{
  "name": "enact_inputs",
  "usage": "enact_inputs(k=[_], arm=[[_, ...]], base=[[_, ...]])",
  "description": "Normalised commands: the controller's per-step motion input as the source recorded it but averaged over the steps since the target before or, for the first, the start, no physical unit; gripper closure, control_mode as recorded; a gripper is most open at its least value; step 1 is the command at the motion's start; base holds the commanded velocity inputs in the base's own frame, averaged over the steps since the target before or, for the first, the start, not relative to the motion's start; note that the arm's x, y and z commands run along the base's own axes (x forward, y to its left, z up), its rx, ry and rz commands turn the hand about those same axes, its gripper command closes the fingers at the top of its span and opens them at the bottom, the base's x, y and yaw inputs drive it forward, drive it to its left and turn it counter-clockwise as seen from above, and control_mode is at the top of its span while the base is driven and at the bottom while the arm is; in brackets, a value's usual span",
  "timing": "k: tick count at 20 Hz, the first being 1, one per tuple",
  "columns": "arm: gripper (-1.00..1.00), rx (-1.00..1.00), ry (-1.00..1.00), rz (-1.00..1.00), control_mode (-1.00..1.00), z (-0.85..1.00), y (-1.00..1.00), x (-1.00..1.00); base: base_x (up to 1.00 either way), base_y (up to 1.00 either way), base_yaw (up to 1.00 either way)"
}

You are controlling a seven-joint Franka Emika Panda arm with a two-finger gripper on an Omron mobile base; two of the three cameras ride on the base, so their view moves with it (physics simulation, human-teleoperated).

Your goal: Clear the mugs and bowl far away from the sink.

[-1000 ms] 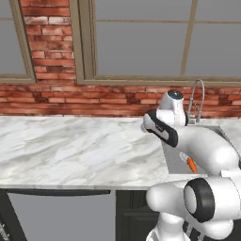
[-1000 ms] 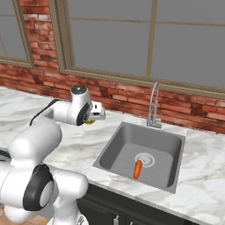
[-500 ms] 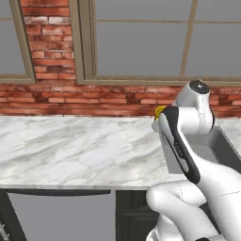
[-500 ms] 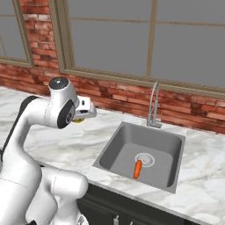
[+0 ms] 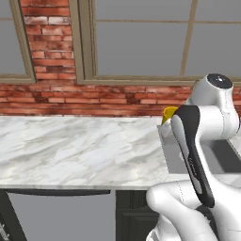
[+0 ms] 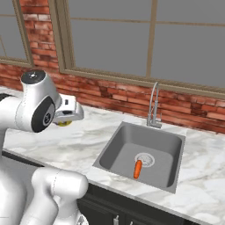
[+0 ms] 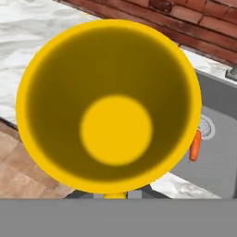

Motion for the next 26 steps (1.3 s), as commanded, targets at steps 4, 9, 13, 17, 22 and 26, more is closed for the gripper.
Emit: enact_inputs(k=[4, 9, 13, 17, 22, 26], arm=[[1.00, 0.00, 0.15, 0.00, -1.00, 0.27, 0.09, -0.61], [1.00, 0.00, 0.00, 0.00, 1.00, 0.24, 0.05, -0.33], [1.00, 0.00, 0.00, 0.00, 1.00, 0.00, 0.00, 0.00], [1.00, 0.00, 0.00, 0.00, 1.00, 0.00, 0.00, 0.00], [1.00, 0.00, 0.00, 0.00, 1.00, 0.00, 0.00, 0.00], [1.00, 0.00, 0.00, 0.00, 1.00, 0.00, 0.00, 0.00]], base=[[0.00, 0.00, 0.00], [-0.58, 0.12, 0.00], [-0.95, 0.90, 0.20], [-0.24, 1.00, 0.50], [0.00, 0.88, 0.74], [0.00, 0.78, 0.77]])
